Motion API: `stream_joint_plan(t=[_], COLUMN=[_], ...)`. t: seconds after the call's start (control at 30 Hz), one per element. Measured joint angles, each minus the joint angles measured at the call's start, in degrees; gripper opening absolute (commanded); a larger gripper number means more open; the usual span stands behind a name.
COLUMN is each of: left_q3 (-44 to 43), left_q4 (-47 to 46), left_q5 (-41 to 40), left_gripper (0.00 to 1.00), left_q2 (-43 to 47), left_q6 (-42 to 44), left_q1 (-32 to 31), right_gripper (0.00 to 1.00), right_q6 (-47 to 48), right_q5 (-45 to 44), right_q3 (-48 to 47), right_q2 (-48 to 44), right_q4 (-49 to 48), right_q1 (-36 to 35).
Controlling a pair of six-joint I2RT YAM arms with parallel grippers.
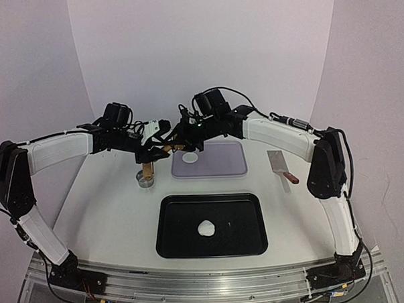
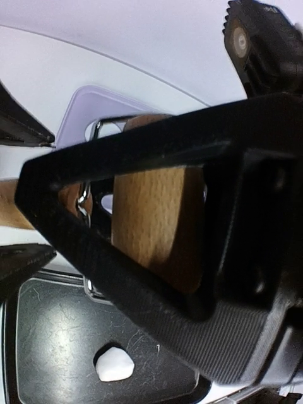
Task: Roll out the dumpling wrappers from the dough
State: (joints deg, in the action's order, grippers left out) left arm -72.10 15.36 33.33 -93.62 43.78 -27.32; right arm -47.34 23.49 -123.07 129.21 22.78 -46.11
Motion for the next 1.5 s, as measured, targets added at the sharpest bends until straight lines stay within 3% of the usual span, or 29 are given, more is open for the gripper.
stream_joint_plan(t=[0.47,0.57,0.7,0.97,1.0,1.1,1.17,1.27,1.5], left_q3=[1.35,1.31,1.21,0.05,0.05,-0.08,-0.66,-2.18,-6.05], left_q4=[0.17,1.7,3.15,4.2,4.28,4.43,5.18,5.76,5.74], left_q5=[2.67,3.06,3.75,4.03,4.03,3.69,2.9,1.87,1.02], left_gripper=[0.6,0.43,0.02,0.0,0.0,0.0,0.0,0.0,0.0], left_q2=[-2.38,-3.05,-3.24,-3.48,-3.48,-3.49,-3.53,-3.77,-4.63], left_q6=[8.98,10.45,11.73,10.13,10.42,11.29,12.78,14.87,16.4], left_q1=[2.58,2.63,2.63,2.8,2.64,2.5,2.24,1.88,0.98], right_gripper=[0.0,0.0,0.0,0.01,0.1,0.49,0.62,0.65,0.57], right_q6=[-0.08,-0.08,-0.01,0.64,0.62,0.56,0.09,-0.03,-1.19], right_q5=[1.79,2.05,1.75,-0.31,-0.82,-2.11,-2.64,-3.41,-4.33], right_q3=[-0.49,-0.73,-0.81,1.9,2.52,2.86,2.73,1.52,-2.33], right_q2=[0.0,0.0,-0.02,-1.85,-2.28,-2.6,-2.6,-2.58,-1.58], right_q4=[2.21,2.31,2.47,1.23,1.24,1.34,1.96,3.84,5.42], right_q1=[0.15,0.15,0.15,0.01,-0.08,-0.39,-0.5,-0.48,-0.07])
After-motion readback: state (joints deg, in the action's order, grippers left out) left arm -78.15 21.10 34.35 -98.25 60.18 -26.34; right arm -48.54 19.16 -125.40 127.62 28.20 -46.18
